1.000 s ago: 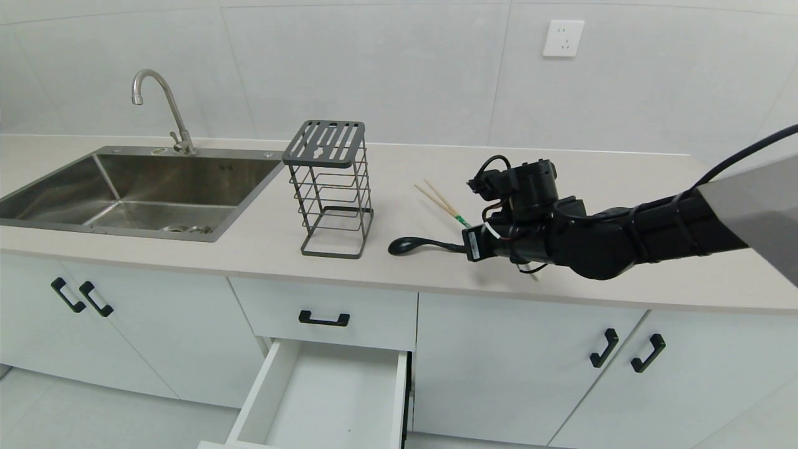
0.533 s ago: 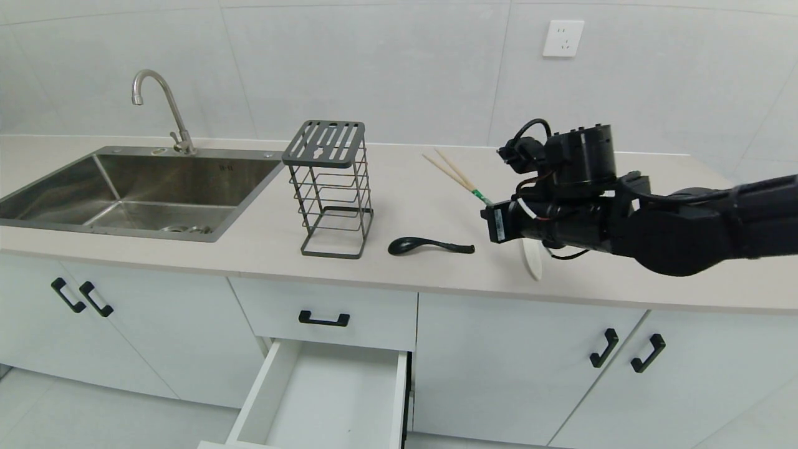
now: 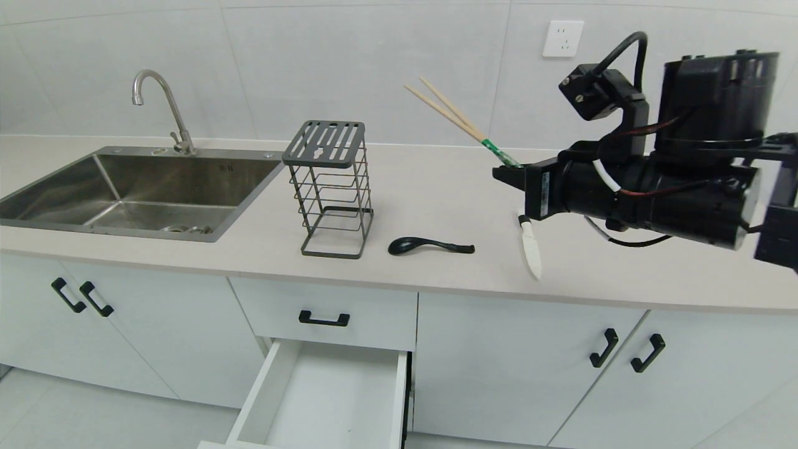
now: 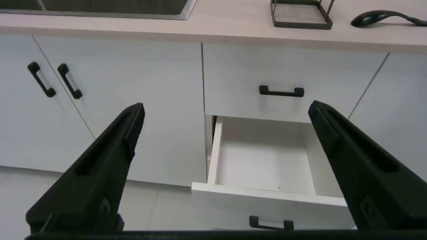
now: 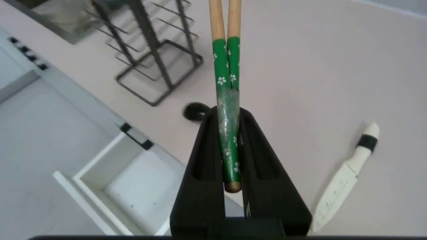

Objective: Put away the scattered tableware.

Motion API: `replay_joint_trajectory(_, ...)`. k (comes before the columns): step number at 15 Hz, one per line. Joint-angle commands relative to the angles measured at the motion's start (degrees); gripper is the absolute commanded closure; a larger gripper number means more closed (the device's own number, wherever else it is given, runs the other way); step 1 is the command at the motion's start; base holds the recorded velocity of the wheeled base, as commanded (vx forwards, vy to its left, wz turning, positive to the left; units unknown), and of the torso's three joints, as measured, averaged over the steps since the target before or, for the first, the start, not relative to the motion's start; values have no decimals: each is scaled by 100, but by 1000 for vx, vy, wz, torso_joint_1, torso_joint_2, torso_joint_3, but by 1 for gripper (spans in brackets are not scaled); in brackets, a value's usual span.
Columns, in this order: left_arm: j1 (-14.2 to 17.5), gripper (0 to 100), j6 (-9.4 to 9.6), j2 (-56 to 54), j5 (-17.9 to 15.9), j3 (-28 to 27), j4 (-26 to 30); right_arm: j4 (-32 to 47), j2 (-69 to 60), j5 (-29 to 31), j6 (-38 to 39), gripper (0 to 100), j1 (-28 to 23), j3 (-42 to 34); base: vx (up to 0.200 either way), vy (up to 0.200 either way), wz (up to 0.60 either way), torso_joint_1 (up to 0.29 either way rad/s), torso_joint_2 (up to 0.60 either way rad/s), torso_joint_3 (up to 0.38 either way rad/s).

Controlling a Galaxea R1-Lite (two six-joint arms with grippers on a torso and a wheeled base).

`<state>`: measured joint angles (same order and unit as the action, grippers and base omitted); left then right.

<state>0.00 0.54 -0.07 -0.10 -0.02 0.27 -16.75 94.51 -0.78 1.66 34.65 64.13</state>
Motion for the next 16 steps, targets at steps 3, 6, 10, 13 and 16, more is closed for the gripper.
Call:
replay_joint_trajectory(3, 0, 0, -1, 7, 1, 2, 0, -39, -574, -150, -148, 100, 508, -323, 0, 0, 0, 0, 0, 0)
replay_joint_trajectory(6, 0, 0, -1, 7, 1, -6, 0, -144, -601, -599, -175, 100, 921, -534, 0, 0, 0, 0, 0, 0)
replay_joint_trajectory(10, 0, 0, -1, 7, 1, 2, 0, -162, -741, -616, -157, 100, 1475, -771, 0, 0, 0, 0, 0, 0)
replay_joint_trajectory(13, 0, 0, -1, 7, 1, 2, 0, -153, -777, -643, -166, 100, 1826, -1131, 0, 0, 0, 0, 0, 0)
replay_joint_trajectory(16, 0, 0, -1, 7, 1, 2, 0, -171, -416, -643, -236, 100, 1835, -1246, 0, 0, 0, 0, 0, 0)
